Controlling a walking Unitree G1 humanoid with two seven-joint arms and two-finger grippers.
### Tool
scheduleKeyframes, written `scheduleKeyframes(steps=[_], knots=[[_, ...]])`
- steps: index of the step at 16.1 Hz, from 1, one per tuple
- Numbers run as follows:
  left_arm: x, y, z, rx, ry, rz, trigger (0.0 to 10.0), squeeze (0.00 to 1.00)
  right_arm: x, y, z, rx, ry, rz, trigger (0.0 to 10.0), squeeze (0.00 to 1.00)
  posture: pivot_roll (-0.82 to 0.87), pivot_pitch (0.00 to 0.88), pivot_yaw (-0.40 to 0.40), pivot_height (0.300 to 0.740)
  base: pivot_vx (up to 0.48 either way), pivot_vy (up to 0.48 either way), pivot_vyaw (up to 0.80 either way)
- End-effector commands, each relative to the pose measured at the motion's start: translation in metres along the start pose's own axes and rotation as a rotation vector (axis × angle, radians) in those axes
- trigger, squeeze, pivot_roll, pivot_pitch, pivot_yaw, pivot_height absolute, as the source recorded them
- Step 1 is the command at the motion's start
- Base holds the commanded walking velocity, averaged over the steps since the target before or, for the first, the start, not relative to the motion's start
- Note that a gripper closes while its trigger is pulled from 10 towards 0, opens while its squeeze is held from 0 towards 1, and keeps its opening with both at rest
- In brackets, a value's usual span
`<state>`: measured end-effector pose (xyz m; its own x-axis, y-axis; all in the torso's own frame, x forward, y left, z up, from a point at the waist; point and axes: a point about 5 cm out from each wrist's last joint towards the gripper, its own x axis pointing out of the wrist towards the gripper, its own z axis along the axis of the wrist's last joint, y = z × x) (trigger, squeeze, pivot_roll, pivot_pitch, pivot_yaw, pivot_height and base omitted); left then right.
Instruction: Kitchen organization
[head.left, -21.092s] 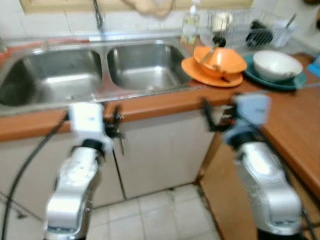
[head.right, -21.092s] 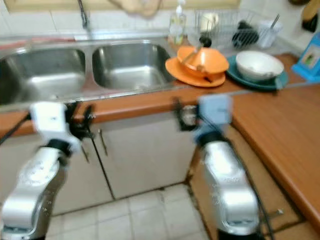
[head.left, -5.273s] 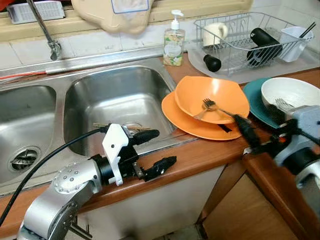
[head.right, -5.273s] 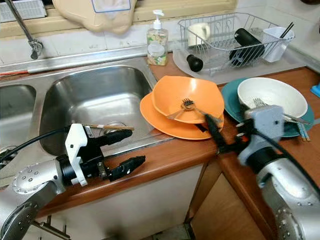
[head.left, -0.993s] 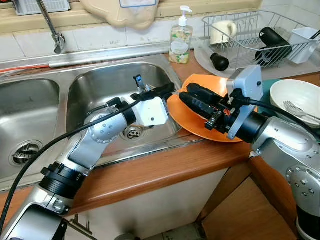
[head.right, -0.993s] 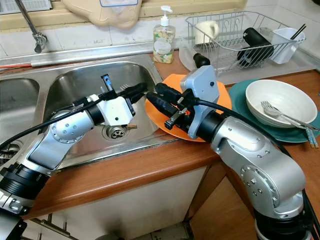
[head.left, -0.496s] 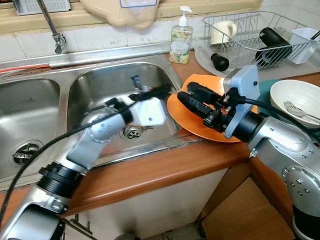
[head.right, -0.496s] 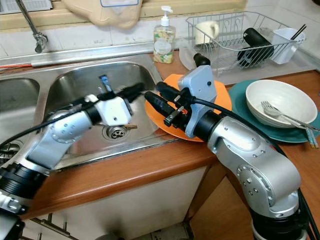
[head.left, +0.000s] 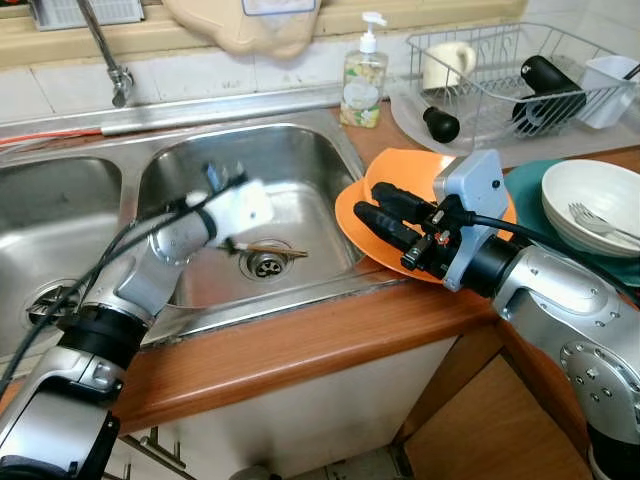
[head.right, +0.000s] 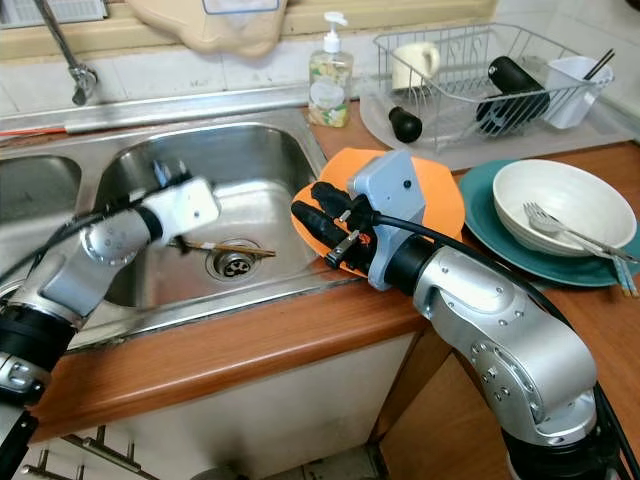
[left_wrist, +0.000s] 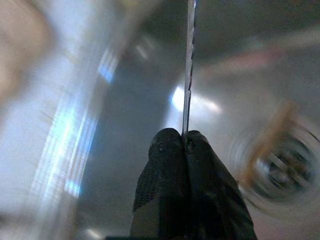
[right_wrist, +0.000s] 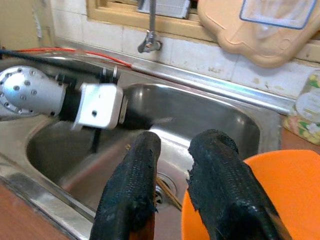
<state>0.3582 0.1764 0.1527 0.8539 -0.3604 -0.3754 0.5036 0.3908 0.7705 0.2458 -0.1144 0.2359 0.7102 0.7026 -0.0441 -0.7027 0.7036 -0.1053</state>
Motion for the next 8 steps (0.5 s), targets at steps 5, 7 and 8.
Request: scheduleKeyframes(steps=[5,7,8], knots=[[0.006,-0.016,-0.011,-0.152,0.049,-0.111,10.0,1.0,-0.006,-0.008,0.005,0.026,-0.034,-0.069,10.0,1.0,-0.15,0.0,0.049,0.74,0.0,0.0,0.0],[0.006,-0.012,-0.01,-0.207,0.023,-0.042,10.0,1.0,-0.007,-0.011,0.004,0.023,-0.031,-0.101,10.0,1.0,-0.15,0.0,0.046,0.74,0.0,0.0,0.0],[0.005,-0.011,-0.01,-0.282,-0.004,-0.022,10.0,1.0,-0.008,-0.015,0.005,0.021,-0.034,-0.139,10.0,1.0,-0.15,0.0,0.045,0.74,0.0,0.0,0.0]])
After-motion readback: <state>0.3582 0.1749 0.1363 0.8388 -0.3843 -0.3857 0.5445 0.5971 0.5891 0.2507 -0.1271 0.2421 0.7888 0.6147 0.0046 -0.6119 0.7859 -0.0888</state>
